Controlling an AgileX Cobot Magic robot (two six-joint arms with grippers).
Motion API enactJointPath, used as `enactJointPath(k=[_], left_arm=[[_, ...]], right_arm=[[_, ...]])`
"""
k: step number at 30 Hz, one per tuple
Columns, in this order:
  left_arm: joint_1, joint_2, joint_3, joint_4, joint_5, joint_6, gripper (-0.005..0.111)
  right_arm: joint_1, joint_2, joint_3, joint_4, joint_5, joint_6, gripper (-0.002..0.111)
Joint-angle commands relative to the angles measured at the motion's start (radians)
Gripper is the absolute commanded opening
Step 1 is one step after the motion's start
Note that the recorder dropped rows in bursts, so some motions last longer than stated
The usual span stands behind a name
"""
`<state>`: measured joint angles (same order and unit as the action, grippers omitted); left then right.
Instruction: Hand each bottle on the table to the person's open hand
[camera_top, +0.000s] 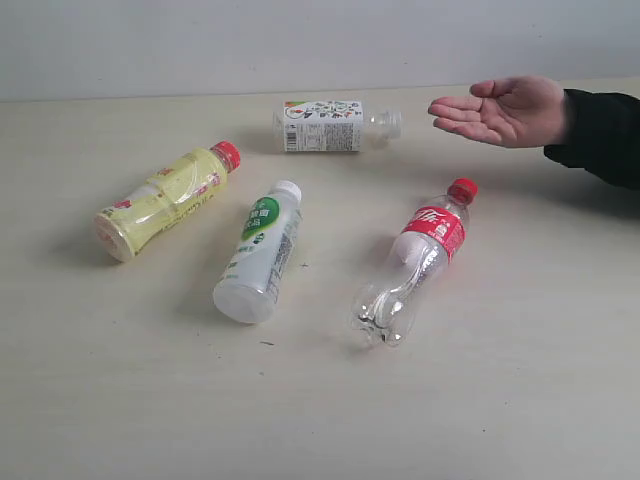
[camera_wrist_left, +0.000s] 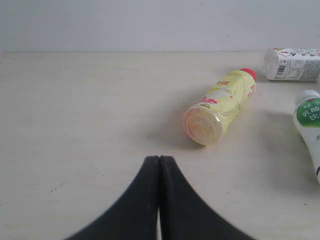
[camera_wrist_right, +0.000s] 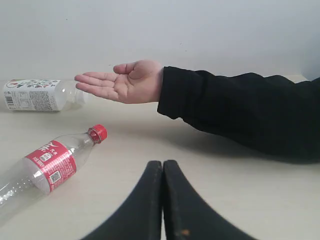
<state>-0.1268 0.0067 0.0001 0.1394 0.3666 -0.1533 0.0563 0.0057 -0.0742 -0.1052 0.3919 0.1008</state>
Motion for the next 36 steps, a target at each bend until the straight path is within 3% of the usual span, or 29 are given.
enactJointPath(k=[1, 9, 16, 22, 28, 31, 33, 36], left_arm=[[-0.006, -0.007, 0.0, 0.001, -0.007, -0.003, 0.0], [-0.006, -0.007, 0.0, 0.001, -0.007, -0.003, 0.0], [-0.006, -0.007, 0.0, 0.001, -0.007, -0.003, 0.0], [-0.006, -0.007, 0.0, 0.001, -0.007, -0.003, 0.0], [-0.006, -0.007, 0.0, 0.001, -0.007, -0.003, 0.0], [-0.006, -0.007, 0.0, 0.001, -0.007, -0.003, 0.0], [-0.006, -0.007, 0.0, 0.001, -0.007, -0.003, 0.0], [-0.006, -0.007, 0.0, 0.001, -0.007, -0.003, 0.0]], right_arm=[[-0.005, -0.006, 0.007, -0.004, -0.015, 0.0, 0.0], [-0.005, -0.006, 0.007, -0.012, -0.042, -0.002, 0.0], [-0.005, -0.006, 0.007, -0.145, -0.196, 0.006, 0.0], [-0.005, -0.006, 0.007, 0.056, -0.47, 0.06, 0.0], [-0.005, -0.006, 0.007, 0.294, -0.755, 0.355, 0.0], [-0.005, 0.048, -0.021, 0.297, -0.967, 0.437, 0.0], [-0.005, 0.13, -0.107, 0.29, -0.95, 0.437, 0.0], [-0.005, 0.319, -0.301, 0.243, -0.778, 0.319, 0.0]])
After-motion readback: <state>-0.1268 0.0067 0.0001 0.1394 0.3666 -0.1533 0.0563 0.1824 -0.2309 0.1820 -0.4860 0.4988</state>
